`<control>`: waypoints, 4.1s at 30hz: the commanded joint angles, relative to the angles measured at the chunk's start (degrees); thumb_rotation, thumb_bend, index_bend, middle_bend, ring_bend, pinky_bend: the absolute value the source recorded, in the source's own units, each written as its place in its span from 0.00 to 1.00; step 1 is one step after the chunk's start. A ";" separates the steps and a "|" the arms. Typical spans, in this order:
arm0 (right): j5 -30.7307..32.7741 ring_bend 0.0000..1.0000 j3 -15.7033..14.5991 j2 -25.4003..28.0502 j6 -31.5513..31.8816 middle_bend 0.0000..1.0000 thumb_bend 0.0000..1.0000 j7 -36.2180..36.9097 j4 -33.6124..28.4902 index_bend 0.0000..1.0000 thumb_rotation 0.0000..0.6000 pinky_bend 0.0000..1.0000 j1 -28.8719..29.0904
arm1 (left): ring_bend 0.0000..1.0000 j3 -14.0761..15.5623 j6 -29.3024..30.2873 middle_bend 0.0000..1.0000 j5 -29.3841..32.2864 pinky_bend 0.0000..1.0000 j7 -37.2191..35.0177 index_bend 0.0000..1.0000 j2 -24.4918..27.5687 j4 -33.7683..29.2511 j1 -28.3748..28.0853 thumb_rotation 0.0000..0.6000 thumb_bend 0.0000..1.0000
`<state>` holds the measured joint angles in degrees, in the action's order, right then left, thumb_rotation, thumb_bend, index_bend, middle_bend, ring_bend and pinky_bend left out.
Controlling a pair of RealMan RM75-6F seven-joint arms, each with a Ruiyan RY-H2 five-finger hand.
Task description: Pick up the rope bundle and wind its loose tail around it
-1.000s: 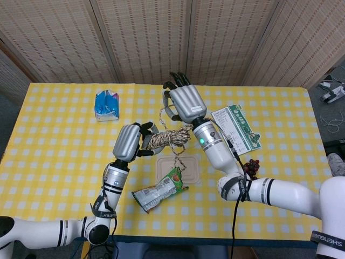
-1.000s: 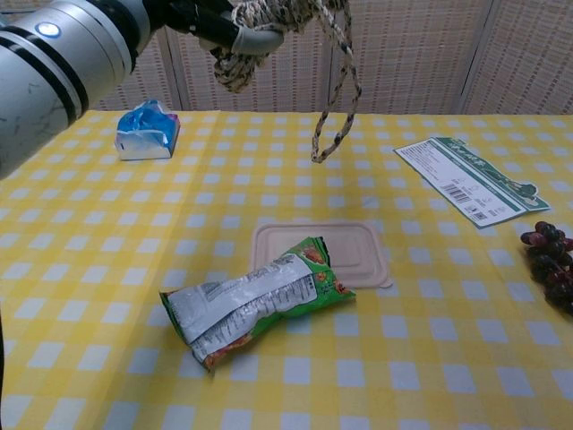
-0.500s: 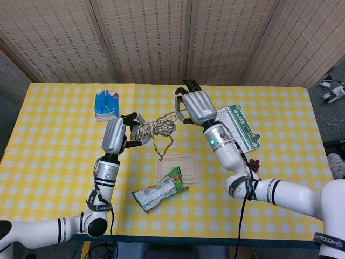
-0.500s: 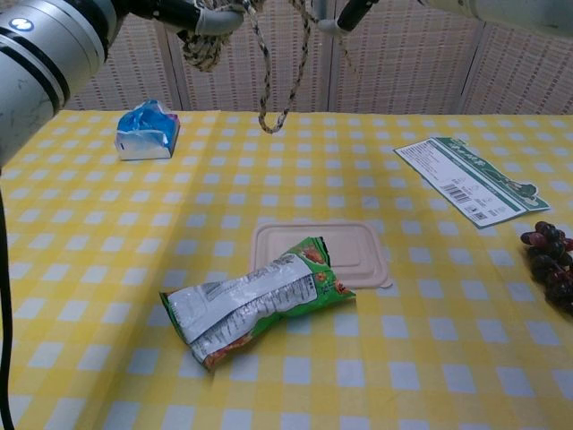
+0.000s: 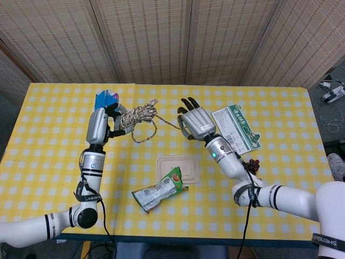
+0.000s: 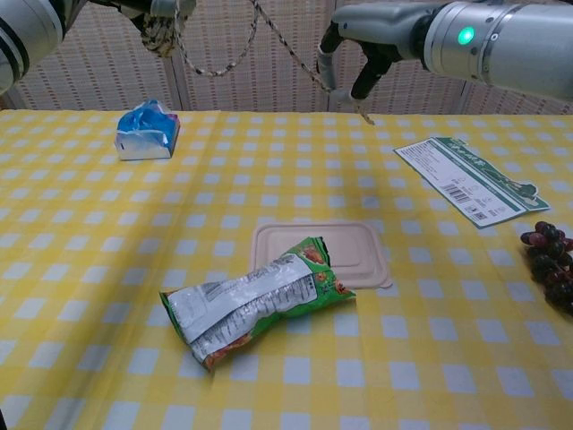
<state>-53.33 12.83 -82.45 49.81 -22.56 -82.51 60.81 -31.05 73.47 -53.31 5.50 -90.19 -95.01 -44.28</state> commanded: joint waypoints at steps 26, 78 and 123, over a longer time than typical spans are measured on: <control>-8.28 0.00 -4.55 0.33 -0.98 0.28 0.52 -5.90 -9.34 0.61 1.00 0.00 -0.51 | 0.71 -2.42 1.98 0.90 15.50 0.50 12.52 0.78 3.89 2.26 -3.35 0.94 0.27; 4.41 0.03 6.46 1.53 1.21 0.24 0.62 -4.01 -7.98 0.61 1.00 0.00 7.68 | 0.69 17.26 4.23 0.90 -16.86 0.50 12.43 0.78 -3.71 5.01 0.56 0.99 0.27; -4.17 0.03 4.90 -1.85 -1.74 0.24 0.65 12.36 0.74 0.61 1.00 0.00 2.20 | 0.69 2.10 -1.15 0.90 -4.51 0.50 -9.51 0.78 0.58 -6.97 3.96 1.00 0.27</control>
<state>-57.34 17.88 -84.17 48.14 -10.16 -81.92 63.05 -28.56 72.70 -58.54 -3.78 -89.78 -101.58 -40.29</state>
